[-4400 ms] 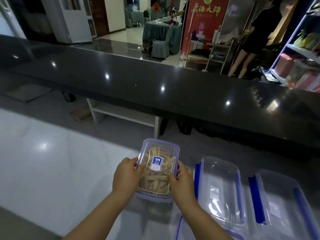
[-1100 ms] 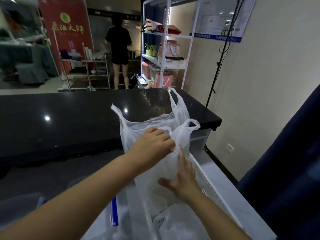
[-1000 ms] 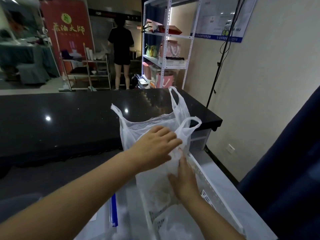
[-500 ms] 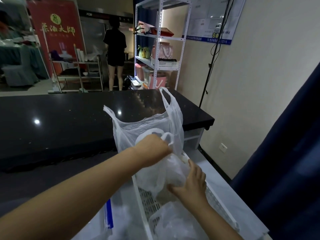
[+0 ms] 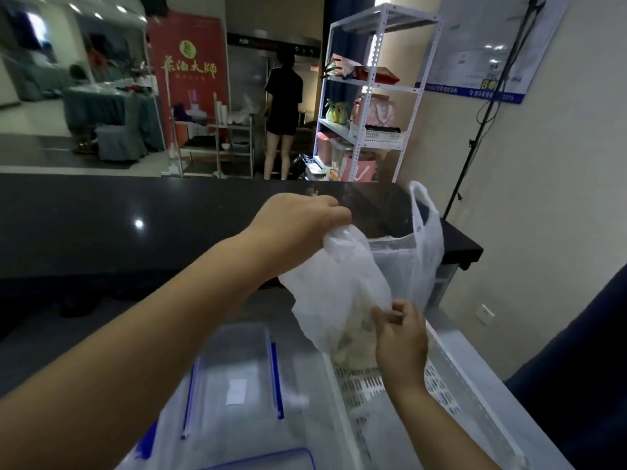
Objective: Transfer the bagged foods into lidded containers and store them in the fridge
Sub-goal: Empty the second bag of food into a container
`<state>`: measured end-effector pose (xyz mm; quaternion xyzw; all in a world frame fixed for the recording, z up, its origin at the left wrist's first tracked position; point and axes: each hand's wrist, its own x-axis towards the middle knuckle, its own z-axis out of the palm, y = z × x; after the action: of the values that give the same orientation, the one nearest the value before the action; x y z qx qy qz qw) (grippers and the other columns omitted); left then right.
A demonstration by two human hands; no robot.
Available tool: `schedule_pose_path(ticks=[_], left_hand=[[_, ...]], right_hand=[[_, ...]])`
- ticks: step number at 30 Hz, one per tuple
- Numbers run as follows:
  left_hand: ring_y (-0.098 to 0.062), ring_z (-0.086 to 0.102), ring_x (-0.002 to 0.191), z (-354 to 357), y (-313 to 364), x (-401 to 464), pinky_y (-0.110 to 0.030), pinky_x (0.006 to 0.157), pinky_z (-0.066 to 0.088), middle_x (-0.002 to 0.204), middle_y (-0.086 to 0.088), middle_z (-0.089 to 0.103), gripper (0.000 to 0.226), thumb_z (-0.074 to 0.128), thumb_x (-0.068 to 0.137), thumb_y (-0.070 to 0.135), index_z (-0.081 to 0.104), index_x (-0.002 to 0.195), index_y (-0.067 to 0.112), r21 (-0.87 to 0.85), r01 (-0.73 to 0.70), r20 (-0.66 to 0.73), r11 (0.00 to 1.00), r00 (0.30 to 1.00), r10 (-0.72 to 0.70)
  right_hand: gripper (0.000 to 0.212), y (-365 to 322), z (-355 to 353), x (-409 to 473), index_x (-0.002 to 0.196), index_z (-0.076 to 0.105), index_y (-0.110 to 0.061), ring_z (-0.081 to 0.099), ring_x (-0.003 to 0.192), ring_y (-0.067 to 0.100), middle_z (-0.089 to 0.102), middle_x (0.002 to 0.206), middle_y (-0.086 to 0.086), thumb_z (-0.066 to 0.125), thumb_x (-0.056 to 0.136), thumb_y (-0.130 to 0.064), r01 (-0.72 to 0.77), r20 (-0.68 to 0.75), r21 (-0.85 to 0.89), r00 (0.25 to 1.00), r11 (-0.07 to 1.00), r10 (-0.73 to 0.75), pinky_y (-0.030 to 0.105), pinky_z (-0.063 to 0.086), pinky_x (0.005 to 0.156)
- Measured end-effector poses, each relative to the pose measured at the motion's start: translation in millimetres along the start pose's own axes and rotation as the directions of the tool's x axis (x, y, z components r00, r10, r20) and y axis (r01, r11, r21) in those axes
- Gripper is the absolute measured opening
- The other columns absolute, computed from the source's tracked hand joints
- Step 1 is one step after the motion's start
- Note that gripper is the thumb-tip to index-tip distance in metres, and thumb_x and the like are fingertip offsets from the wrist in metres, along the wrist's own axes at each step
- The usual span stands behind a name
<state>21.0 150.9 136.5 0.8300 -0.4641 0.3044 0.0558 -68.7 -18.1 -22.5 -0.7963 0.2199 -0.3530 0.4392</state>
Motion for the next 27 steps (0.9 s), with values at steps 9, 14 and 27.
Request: schedule_pose_path(ticks=[9, 14, 27], left_hand=[[-0.015, 0.056, 0.074, -53, -85, -132, -0.029, 0.064, 0.048, 0.100, 0.003, 0.059, 0.027, 0.056, 0.088, 0.017, 0.057, 0.114, 0.025, 0.128, 0.292, 0.255, 0.948, 0.914, -0.316], [-0.013, 0.056, 0.081, -72, -119, -203, -0.027, 0.073, 0.049, 0.103, 0.009, 0.056, 0.024, 0.055, 0.088, 0.030, 0.055, 0.112, 0.031, 0.204, 0.393, 0.410, 0.897, 0.797, -0.443], [-0.018, 0.056, 0.107, -31, -140, -305, -0.031, 0.090, 0.044, 0.126, 0.005, 0.055, 0.064, 0.048, 0.087, 0.056, 0.018, 0.142, 0.043, 0.073, 0.580, 0.613, 0.812, 0.616, -0.495]], right_hand=[[0.019, -74, 79, -56, 0.072, 0.059, -0.021, 0.056, 0.066, 0.020, 0.059, 0.072, 0.003, 0.056, 0.091, -0.022, 0.010, 0.301, 0.165, 0.952, 0.986, -0.060, 0.033, 0.047, 0.059], [0.017, -111, 116, -82, 0.074, 0.060, -0.021, 0.060, 0.069, 0.024, 0.062, 0.070, 0.002, 0.057, 0.091, -0.025, -0.092, 0.435, 0.224, 0.900, 0.970, -0.016, 0.038, 0.053, 0.063], [0.014, -192, 155, -105, 0.086, 0.053, -0.010, 0.052, 0.072, 0.015, 0.057, 0.083, 0.007, 0.044, 0.095, -0.017, -0.038, 0.487, 0.235, 0.869, 0.971, -0.084, 0.028, 0.047, 0.060]])
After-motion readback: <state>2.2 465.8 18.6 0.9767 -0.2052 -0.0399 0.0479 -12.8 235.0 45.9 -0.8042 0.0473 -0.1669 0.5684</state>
